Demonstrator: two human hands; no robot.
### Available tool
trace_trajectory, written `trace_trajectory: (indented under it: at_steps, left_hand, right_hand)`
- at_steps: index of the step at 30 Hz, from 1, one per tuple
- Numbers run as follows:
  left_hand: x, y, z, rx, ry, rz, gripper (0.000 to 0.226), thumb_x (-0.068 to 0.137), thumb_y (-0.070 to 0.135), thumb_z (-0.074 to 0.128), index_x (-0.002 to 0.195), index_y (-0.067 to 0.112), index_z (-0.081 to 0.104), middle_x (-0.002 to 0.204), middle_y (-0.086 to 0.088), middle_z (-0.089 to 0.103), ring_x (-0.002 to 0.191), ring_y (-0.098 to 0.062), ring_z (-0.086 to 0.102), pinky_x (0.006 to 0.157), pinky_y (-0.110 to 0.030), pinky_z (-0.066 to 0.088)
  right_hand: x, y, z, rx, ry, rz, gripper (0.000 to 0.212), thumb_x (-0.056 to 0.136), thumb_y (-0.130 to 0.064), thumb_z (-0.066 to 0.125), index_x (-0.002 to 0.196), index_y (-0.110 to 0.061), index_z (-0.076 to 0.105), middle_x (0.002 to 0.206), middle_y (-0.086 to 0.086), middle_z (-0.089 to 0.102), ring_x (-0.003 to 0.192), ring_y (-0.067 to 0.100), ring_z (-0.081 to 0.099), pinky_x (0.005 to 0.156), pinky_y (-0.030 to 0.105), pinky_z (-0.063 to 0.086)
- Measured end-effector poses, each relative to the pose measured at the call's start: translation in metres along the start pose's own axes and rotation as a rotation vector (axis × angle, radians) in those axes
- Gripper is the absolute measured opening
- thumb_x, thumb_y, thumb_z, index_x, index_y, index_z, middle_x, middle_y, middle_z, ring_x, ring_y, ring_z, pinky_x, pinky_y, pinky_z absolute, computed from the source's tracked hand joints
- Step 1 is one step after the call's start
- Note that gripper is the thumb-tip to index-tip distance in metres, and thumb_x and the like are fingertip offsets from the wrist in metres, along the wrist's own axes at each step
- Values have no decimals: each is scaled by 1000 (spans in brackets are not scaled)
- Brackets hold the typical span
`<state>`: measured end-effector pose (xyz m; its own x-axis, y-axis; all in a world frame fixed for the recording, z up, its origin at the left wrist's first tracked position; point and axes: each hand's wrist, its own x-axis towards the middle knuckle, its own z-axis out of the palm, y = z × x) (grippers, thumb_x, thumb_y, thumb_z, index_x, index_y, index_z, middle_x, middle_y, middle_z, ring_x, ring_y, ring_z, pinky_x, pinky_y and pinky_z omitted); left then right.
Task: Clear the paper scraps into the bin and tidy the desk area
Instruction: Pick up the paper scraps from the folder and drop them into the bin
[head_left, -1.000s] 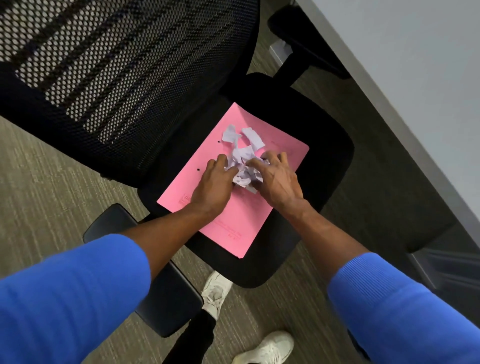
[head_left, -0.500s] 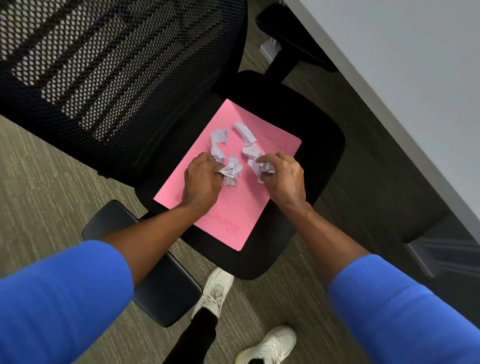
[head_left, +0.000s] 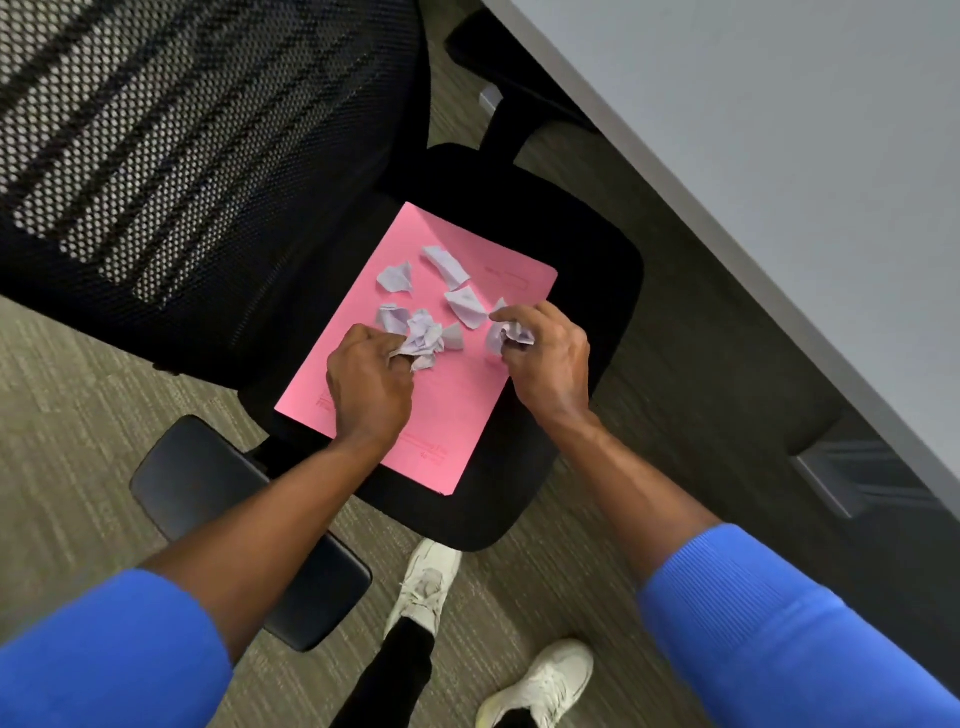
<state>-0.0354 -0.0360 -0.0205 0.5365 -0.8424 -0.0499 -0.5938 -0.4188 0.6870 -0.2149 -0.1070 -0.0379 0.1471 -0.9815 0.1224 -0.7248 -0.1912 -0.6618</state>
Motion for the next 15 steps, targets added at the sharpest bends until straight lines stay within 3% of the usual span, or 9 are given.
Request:
trace_trajectory:
  at_steps: [5,10,13,15]
  left_hand:
    - [-16,11,-1,-79,53,-82,24,93,1,72,116,-4,74,110,-18,73,99,-31,73,87,-35,59]
    - [-40,24,2,-113,47,-86,21,92,-1,73,112,-4,74,107,-19,74,94,-30,73,78,-27,55]
    - [-56,33,9,-142,20,-70,17,92,0,73,109,-1,74,106,-17,74,91,-30,75,70,-16,52]
    - [-68,41,15,-133,10,-25,15,91,0,73,106,0,75,105,-17,75,93,-30,74,77,-23,52]
  right_hand:
    - [-15,9,-14,25,24,22,38,80,1,76,109,-22,80,100,-2,72,90,17,68,79,38,62]
    - [-40,22,-30,58,68,59,42,75,5,74,107,-22,80,96,-3,72,87,16,68,75,36,60]
    - [-60,36,-41,67,79,96,45,74,5,72,106,-24,80,95,-3,72,86,16,69,76,37,59]
    - [-74,45,-50,71,96,132,45,74,4,70,106,-25,81,95,-4,73,85,15,69,77,36,59]
